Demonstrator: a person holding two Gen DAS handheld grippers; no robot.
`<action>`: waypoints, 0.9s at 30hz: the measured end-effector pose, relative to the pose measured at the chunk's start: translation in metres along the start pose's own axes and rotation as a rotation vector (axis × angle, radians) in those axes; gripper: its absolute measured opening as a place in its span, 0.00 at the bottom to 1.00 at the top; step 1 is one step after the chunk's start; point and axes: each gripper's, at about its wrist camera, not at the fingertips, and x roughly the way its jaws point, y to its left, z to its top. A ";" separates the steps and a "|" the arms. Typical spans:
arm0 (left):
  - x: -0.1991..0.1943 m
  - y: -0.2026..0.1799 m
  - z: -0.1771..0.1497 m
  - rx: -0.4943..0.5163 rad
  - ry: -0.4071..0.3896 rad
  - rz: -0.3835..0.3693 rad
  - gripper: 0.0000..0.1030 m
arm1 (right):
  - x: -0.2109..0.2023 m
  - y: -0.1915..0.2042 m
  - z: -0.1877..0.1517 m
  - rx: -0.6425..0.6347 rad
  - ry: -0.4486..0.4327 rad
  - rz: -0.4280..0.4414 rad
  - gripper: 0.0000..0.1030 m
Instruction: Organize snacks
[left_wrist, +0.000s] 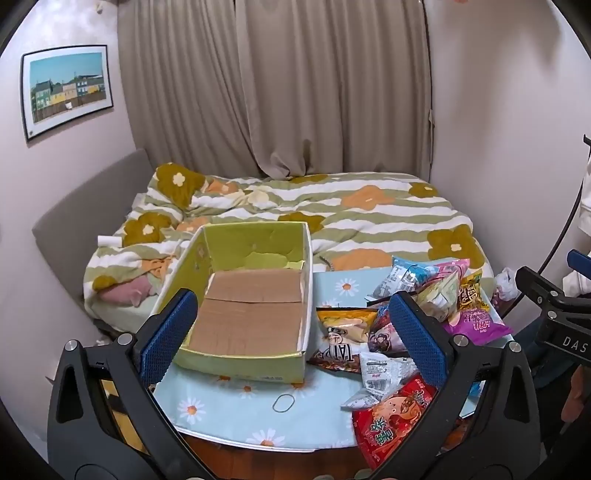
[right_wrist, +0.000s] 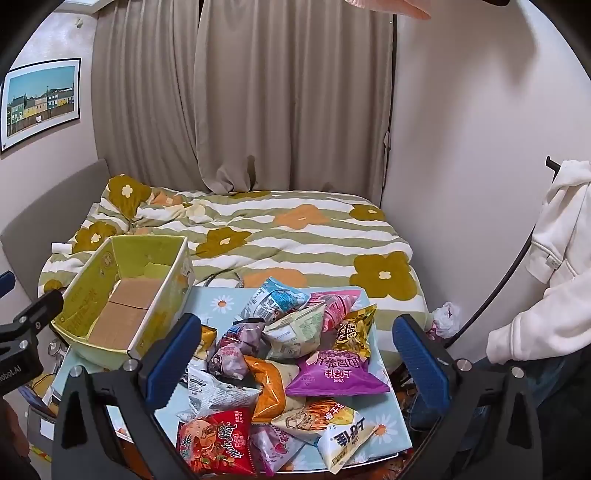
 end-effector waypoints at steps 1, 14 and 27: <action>-0.002 0.001 0.000 0.000 -0.002 -0.001 1.00 | 0.000 0.001 0.000 0.000 0.001 0.000 1.00; -0.008 0.002 -0.002 -0.001 0.005 -0.018 1.00 | -0.008 0.003 -0.008 0.001 -0.001 -0.012 1.00; -0.016 0.009 -0.005 -0.004 0.010 -0.019 1.00 | -0.014 0.010 -0.009 0.003 0.001 -0.014 1.00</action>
